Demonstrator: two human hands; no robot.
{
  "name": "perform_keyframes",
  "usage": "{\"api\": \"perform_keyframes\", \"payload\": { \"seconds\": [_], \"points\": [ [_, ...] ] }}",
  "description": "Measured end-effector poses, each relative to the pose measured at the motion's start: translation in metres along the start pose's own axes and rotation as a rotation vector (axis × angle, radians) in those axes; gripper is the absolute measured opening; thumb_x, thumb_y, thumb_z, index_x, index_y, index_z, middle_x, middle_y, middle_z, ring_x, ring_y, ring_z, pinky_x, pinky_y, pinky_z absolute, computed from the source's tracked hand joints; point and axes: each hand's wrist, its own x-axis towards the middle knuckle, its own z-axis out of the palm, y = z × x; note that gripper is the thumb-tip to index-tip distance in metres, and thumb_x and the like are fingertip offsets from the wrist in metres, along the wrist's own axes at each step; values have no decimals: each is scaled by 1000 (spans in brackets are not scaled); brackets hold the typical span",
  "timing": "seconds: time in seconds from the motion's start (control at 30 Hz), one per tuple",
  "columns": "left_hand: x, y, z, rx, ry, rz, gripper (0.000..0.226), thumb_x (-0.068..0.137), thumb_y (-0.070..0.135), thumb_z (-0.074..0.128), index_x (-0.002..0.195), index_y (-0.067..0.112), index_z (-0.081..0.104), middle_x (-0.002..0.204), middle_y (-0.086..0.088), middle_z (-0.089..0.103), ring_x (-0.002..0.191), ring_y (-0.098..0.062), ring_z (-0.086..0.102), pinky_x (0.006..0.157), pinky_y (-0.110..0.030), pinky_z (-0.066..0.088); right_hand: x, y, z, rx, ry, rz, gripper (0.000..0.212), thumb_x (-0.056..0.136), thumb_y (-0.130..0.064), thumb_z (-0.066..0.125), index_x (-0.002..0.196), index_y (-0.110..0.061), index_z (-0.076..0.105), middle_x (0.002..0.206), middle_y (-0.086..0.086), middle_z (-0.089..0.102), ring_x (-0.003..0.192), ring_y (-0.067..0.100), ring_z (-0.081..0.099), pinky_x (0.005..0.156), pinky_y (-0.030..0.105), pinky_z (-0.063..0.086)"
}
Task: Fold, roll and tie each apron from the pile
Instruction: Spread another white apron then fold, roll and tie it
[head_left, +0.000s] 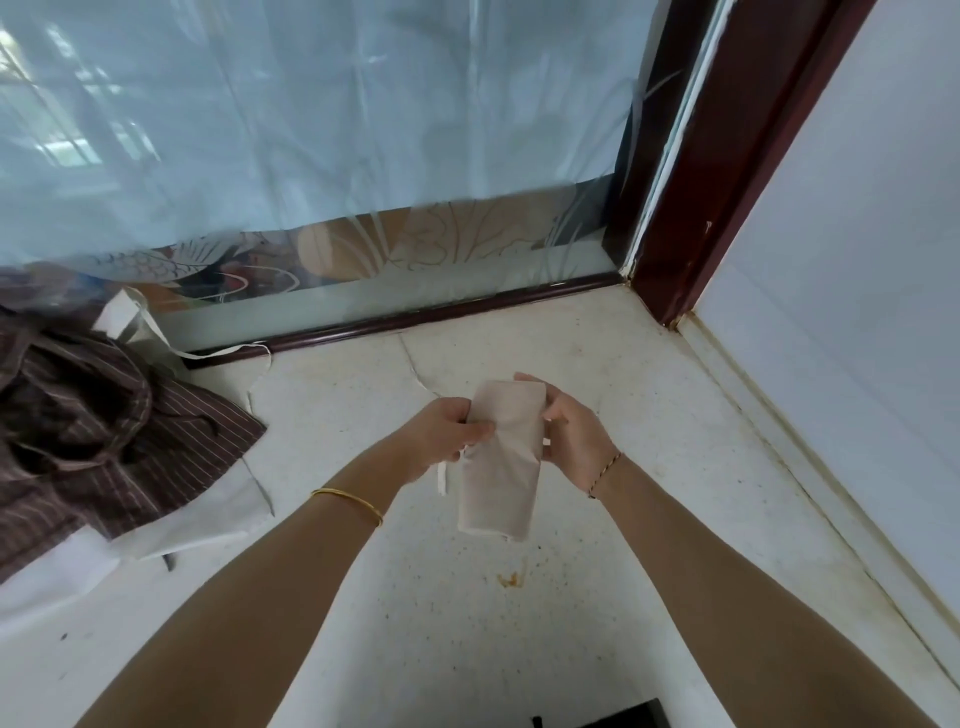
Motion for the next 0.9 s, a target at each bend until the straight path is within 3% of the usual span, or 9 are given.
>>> {"api": "perform_keyframes", "payload": {
  "seconds": [0.1, 0.2, 0.3, 0.4, 0.5, 0.57, 0.67, 0.8, 0.9],
  "points": [
    [-5, 6, -8, 19, -57, -9, 28, 93, 16, 58, 114, -3, 57, 109, -15, 61, 100, -28, 58, 92, -38, 48, 1, -8, 2, 9, -22, -30, 46, 76, -4, 32, 110, -11, 62, 108, 8, 59, 92, 21, 55, 72, 36, 52],
    [-10, 10, -12, 27, -123, -27, 23, 94, 15, 56, 113, 4, 58, 118, -12, 61, 111, -28, 57, 100, -42, 47, 4, -10, -1, -150, 13, -30, 31, 78, 2, 40, 95, -13, 61, 94, 6, 61, 86, 20, 56, 77, 38, 51],
    [-13, 14, -18, -53, -137, -20, 20, 95, 14, 53, 113, 6, 57, 114, -10, 61, 109, -27, 57, 99, -41, 47, 3, -6, -9, -364, 16, -50, 19, 88, -2, 51, 93, -16, 63, 84, 1, 63, 83, 15, 58, 90, 42, 45],
    [-14, 20, -23, -92, -67, -18, 13, 96, 13, 51, 106, 8, 59, 99, -4, 60, 87, -20, 55, 82, -31, 48, -2, -1, -12, -504, 74, -132, 16, 96, -15, 51, 89, -18, 64, 65, -2, 54, 67, 11, 58, 88, 41, 47],
    [-8, 21, -25, 36, 101, -40, 11, 95, 14, 53, 101, 8, 60, 97, -7, 61, 82, -20, 54, 77, -31, 46, -11, -4, -5, -1034, 103, -255, 23, 99, -24, 44, 96, -17, 65, 65, -3, 50, 56, 12, 50, 64, 35, 47],
    [-2, 20, -21, 193, 231, -50, 14, 93, 15, 55, 104, 7, 59, 101, -10, 61, 89, -23, 55, 80, -33, 46, -19, -14, 8, -1559, 22, -304, 27, 101, -28, 39, 95, -15, 61, 78, -2, 58, 68, 15, 56, 62, 30, 46],
    [2, 25, -9, 419, 313, 14, 15, 89, 16, 57, 102, 9, 52, 97, -7, 58, 86, -22, 55, 72, -30, 43, -34, -35, 34, -1949, -198, -329, 22, 101, -24, 36, 93, -16, 55, 87, 1, 55, 74, 20, 55, 65, 29, 44],
    [-2, 34, 6, 745, 156, 190, 8, 90, 11, 52, 96, 9, 56, 97, -5, 59, 85, -20, 54, 71, -26, 40, -39, -49, 56, -2023, -368, -375, 20, 95, -17, 43, 86, -11, 59, 81, 2, 56, 70, 20, 53, 63, 29, 44],
    [-7, 37, 10, 718, 31, 235, 12, 87, 5, 55, 96, 8, 61, 95, -4, 63, 83, -17, 55, 72, -22, 40, -36, -60, 54, -1902, -354, -414, 16, 93, -22, 50, 92, -12, 63, 88, 0, 57, 78, 19, 57, 69, 28, 47]
  ]
}}
